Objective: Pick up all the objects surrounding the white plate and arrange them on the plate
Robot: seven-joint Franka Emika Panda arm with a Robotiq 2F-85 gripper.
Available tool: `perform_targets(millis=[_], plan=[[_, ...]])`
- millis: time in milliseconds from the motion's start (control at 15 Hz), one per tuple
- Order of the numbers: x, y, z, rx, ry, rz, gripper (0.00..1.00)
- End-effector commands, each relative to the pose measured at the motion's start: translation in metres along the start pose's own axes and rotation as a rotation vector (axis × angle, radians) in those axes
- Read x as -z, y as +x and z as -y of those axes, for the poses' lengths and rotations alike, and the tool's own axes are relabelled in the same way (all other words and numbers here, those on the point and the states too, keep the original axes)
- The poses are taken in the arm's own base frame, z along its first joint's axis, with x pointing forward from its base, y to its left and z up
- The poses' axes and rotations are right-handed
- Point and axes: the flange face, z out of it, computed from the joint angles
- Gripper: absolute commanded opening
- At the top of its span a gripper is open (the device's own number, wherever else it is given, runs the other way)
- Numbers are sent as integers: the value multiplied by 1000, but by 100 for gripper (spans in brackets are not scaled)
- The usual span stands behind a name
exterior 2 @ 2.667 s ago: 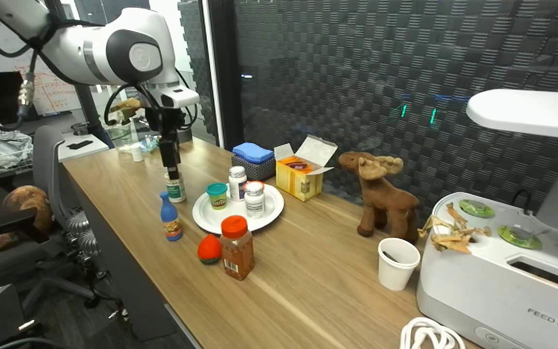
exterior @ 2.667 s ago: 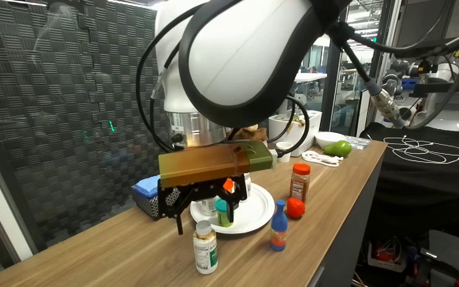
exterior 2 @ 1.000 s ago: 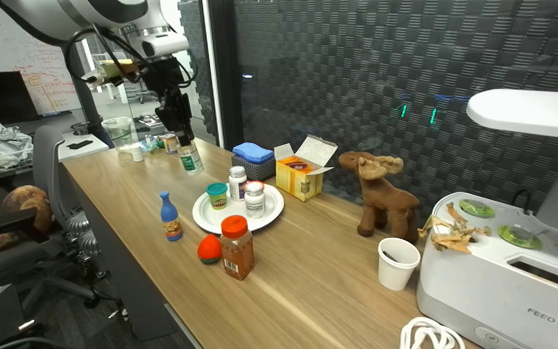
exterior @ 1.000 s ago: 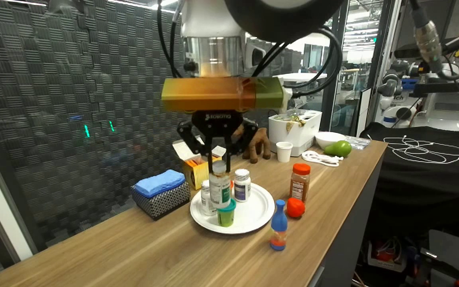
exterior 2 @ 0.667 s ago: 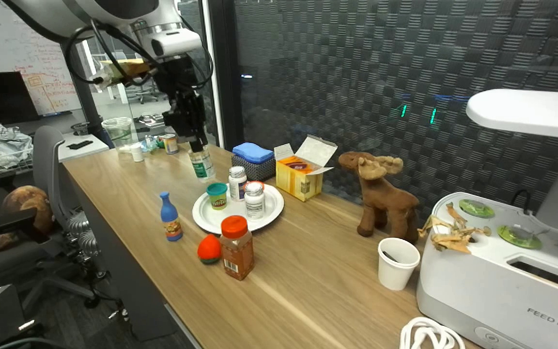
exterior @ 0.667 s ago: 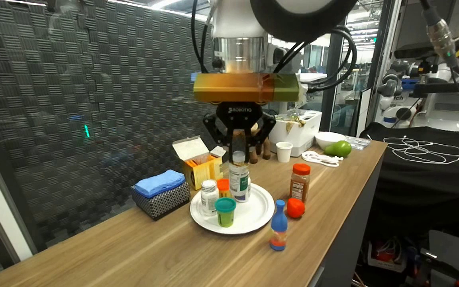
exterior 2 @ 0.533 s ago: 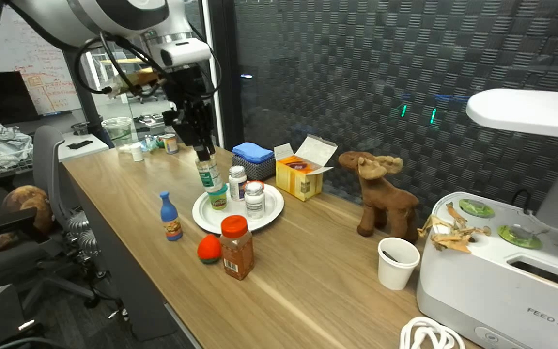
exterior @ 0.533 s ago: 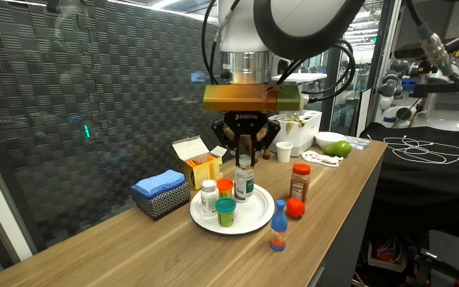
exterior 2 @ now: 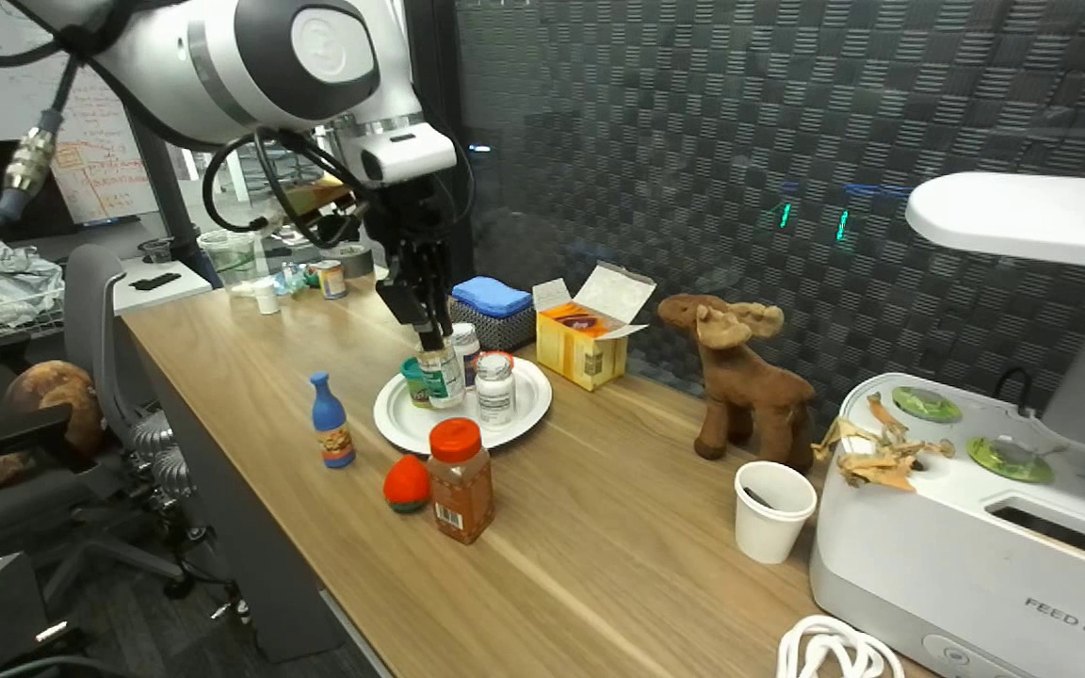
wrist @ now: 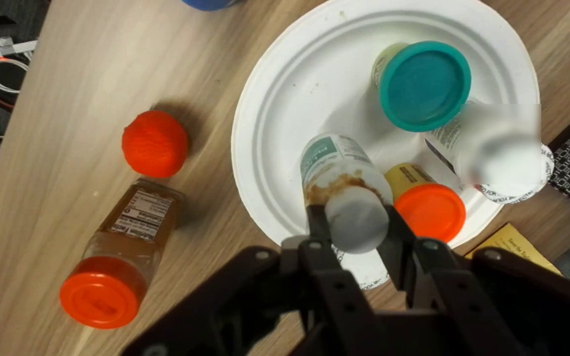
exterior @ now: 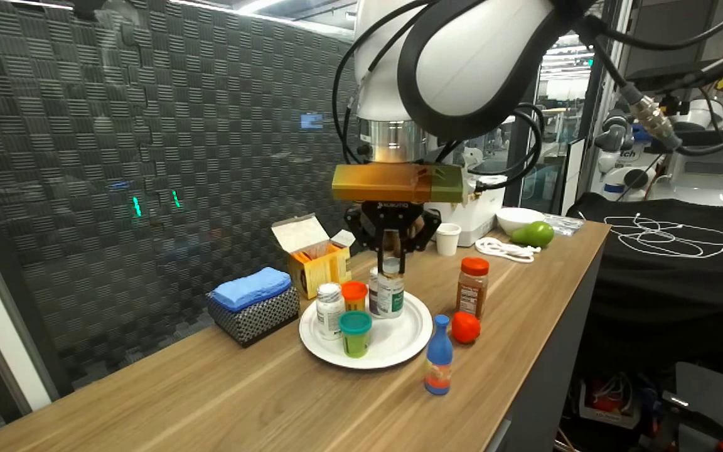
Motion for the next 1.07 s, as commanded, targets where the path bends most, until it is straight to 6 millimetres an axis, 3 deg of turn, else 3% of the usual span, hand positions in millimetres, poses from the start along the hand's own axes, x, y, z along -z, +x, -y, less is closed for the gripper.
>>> perform_targets(millis=[0,467,1000], plan=[[-7,9,13,4,26,12,12],[-36,12,26,28,3,24,12],[-32,12,51,80,26,9,12]])
